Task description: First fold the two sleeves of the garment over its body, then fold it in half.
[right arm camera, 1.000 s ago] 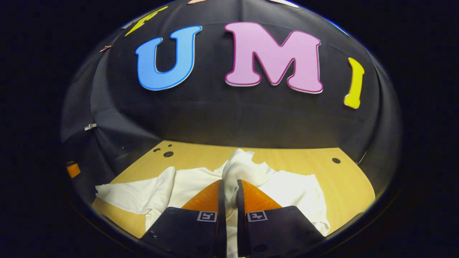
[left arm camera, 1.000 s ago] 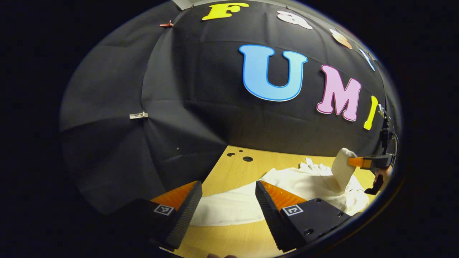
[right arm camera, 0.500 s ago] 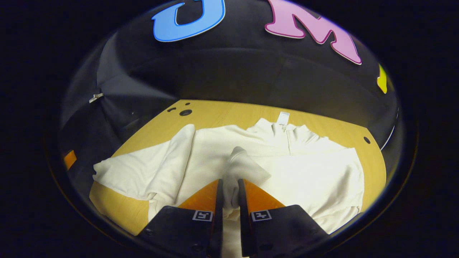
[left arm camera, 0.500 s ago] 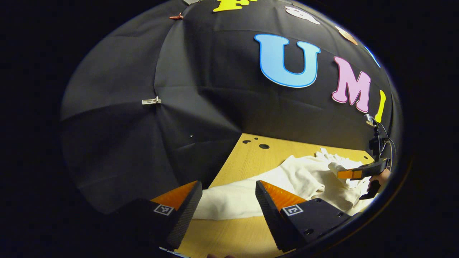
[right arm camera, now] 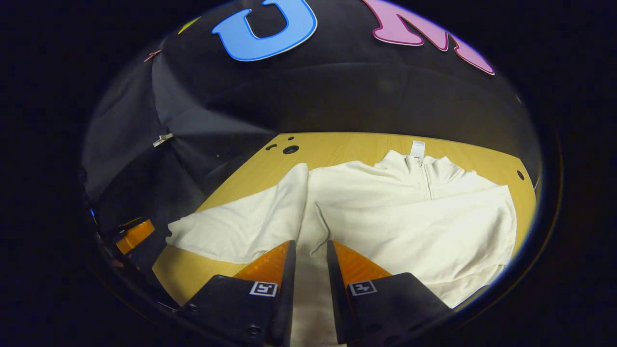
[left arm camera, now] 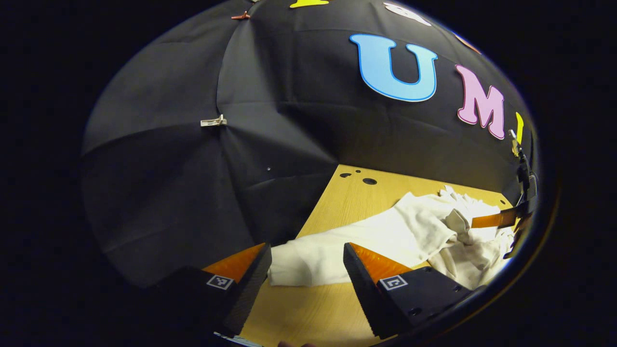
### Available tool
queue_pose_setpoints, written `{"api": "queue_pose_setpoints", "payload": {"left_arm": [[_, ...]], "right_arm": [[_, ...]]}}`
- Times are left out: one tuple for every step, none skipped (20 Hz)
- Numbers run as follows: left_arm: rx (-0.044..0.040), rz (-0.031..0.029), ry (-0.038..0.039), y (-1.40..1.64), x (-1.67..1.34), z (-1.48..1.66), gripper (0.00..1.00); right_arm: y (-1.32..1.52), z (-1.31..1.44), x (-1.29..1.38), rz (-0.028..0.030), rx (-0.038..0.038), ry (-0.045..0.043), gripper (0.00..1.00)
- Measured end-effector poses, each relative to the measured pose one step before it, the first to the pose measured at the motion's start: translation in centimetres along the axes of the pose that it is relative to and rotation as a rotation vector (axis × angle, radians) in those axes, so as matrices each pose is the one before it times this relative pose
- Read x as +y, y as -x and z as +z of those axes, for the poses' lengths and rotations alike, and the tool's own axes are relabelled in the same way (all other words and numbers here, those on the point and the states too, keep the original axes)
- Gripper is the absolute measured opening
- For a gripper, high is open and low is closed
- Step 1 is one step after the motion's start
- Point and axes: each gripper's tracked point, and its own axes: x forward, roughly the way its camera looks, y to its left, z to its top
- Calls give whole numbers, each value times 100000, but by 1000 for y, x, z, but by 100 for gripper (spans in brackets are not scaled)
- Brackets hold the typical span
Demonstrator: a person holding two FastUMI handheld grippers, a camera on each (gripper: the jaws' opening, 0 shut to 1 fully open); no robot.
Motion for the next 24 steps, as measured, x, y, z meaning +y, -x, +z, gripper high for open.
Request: {"api": "queue_pose_setpoints", "payload": {"left_arm": [[599, 499, -417, 46, 157, -221, 94], [663, 367, -478, 3, 127, -108, 94], [512, 382, -708, 88, 121, -193, 94], [1381, 919, -1131, -75, 283, -221, 94], [1509, 887, -619, 202, 267, -298, 94], [1790, 809, -144, 115, 161, -164, 94], [1543, 815, -97, 153, 52, -294, 94], [1660, 489, -88, 114, 82, -201, 94], [1748, 746, -419, -109, 60, -420, 94], [1202, 1541, -449, 20, 323, -134, 94], [894, 775, 25, -33, 30, -113, 94], [630, -244, -26, -34, -123, -8, 95], [1026, -363, -479, -117, -53, -307, 94], [2124, 429, -771, -46, 135, -374, 94], [2933, 1348, -652, -47, 243, -574, 94], [2332, 1020, -224, -45, 114, -349, 95], [2662, 1224, -568, -119, 184, -541, 96], [3106, 1417, 71, -51, 271, -618, 95], [-694, -299, 1797, 41, -342, 231, 97], [1835, -568, 1113, -151, -381, -411, 98], [-129, -195, 189, 144, -398, -48, 95], [1173, -1878, -903, -362, -557, -81, 83], [-145, -2942, -1526, 147, -858, -165, 78], [943, 85, -2510, -210, -69, 461, 64]], "right_arm": [[907, 295, -331, -892, -1384, 132, 41], [1129, 186, -406, -452, -1299, 360, 40], [1193, 160, -523, -1494, -894, 965, 63], [946, -122, -665, -1120, -889, 512, 72], [904, -129, -690, -1511, -237, -142, 75], [1221, -335, -894, -1667, -292, -1152, 76], [971, -115, -791, -1653, -617, -1671, 78], [1008, -200, -930, -1862, -685, -1540, 78], [757, -133, -738, -1653, -476, -1168, 78], [901, -325, -814, -1605, -164, -601, 78], [632, -220, -694, -1366, 16, -135, 78], [733, -332, -754, -1130, 136, 227, 78], [489, -280, -620, -1141, 443, 372, 78], [534, -414, -737, -1080, 527, 103, 78], [314, -133, -528, -890, 161, -345, 78], [474, -240, -684, -975, 115, -652, 78], [171, -69, -459, -814, 90, -885, 78], [401, -169, -462, -517, 131, -1020, 78], [293, 54, -283, -394, -277, -926, 79], [334, -53, -490, -624, -355, -745, 79], [148, 132, -340, -527, -427, -871, 78], [294, -105, -314, -148, -50, -918, 78], [129, -53, -170, -174, 126, -599, 79], [329, -96, -450, -104, -33, -303, 79]]}}
